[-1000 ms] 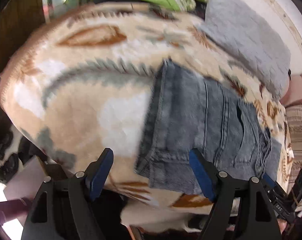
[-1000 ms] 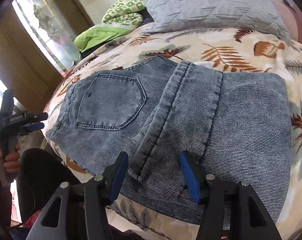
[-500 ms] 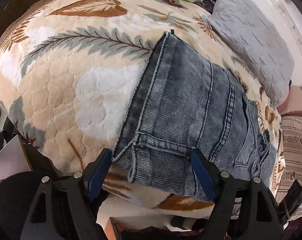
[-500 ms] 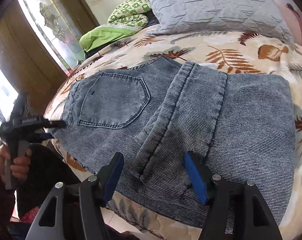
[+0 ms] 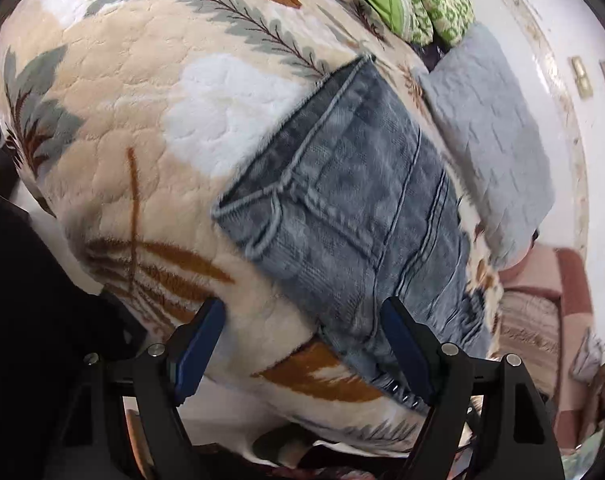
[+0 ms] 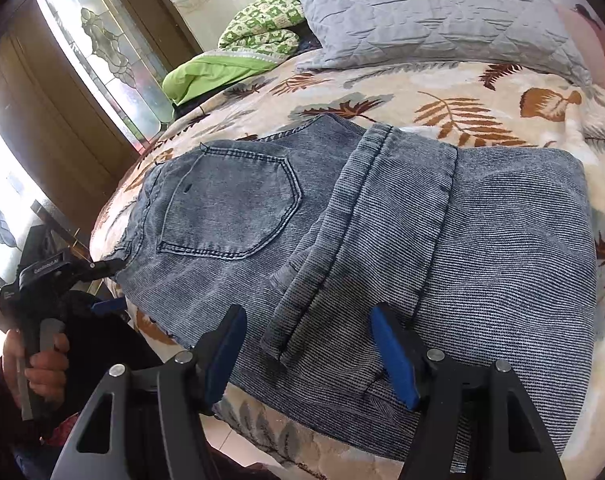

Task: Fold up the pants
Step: 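Move the open left tool to the waistband end of the jeans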

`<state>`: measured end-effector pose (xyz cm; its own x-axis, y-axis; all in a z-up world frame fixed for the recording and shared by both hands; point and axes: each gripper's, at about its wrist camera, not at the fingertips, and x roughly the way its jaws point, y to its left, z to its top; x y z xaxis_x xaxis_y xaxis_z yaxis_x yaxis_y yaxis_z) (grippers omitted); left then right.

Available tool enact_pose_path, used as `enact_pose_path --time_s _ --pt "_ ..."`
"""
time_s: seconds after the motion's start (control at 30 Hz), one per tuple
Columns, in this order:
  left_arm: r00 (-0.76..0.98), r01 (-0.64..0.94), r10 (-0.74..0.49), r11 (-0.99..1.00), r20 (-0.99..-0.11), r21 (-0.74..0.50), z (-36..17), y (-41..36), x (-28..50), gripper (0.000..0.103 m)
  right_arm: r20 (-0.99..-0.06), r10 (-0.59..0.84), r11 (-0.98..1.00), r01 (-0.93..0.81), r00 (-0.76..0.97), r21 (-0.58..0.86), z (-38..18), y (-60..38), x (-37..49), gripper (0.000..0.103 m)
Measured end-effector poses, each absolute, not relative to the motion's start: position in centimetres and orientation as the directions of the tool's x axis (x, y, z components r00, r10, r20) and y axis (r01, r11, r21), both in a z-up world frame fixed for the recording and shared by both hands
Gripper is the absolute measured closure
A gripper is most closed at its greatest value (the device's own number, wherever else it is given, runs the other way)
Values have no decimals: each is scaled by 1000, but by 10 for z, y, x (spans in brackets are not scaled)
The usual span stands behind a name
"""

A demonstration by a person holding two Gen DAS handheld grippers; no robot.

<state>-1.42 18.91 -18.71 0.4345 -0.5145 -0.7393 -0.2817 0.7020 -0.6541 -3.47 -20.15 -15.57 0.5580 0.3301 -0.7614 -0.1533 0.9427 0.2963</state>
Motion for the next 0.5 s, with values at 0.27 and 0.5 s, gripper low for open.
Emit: enact_pose_path --time_s 0.27,0.5 --pt "512 -232 -533 669 -674 -706 -172 202 5 33 -765 329 943 -149 553 298 -156 -202 -34 34" --pt "498 -206 -502 723 -707 -659 -170 191 19 34 -771 318 947 -148 551 285 -156 -199 -32 33"
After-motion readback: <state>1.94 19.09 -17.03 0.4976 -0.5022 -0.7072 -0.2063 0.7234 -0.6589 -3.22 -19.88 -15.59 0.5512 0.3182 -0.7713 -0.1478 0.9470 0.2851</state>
